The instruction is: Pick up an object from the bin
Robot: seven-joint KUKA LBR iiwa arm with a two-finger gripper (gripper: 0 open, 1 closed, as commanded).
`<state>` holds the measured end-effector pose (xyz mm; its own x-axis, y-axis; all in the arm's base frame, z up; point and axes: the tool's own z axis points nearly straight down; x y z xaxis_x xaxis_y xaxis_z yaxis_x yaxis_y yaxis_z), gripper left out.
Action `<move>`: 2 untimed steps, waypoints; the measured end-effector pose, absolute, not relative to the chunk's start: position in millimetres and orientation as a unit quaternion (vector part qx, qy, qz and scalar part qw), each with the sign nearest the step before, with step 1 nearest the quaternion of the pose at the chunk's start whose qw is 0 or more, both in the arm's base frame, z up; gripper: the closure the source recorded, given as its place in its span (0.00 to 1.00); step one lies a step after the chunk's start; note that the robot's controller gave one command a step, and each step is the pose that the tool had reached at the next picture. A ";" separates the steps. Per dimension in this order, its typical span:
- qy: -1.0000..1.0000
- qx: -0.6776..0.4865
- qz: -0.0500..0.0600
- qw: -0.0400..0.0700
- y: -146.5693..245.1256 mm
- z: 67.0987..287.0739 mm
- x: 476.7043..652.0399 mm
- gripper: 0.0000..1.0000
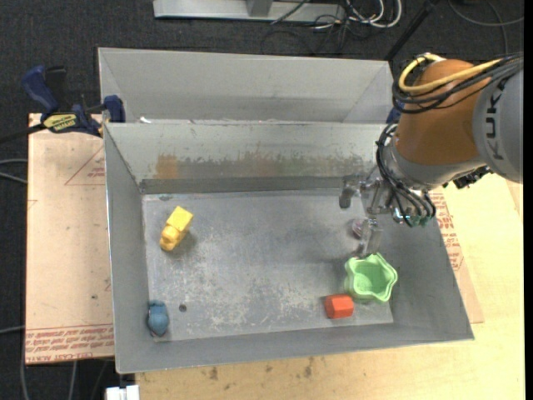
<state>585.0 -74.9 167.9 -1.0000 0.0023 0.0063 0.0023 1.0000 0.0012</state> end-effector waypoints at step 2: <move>-0.932 0.362 -0.001 -0.001 -102.4 100.2 498.6 0.00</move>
Offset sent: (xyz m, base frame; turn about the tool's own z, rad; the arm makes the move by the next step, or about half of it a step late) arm -0.0592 -0.0708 -0.0979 -0.0542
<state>498.6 -102.4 100.2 -0.7380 -0.6748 -0.0024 -0.6748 0.7380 0.0008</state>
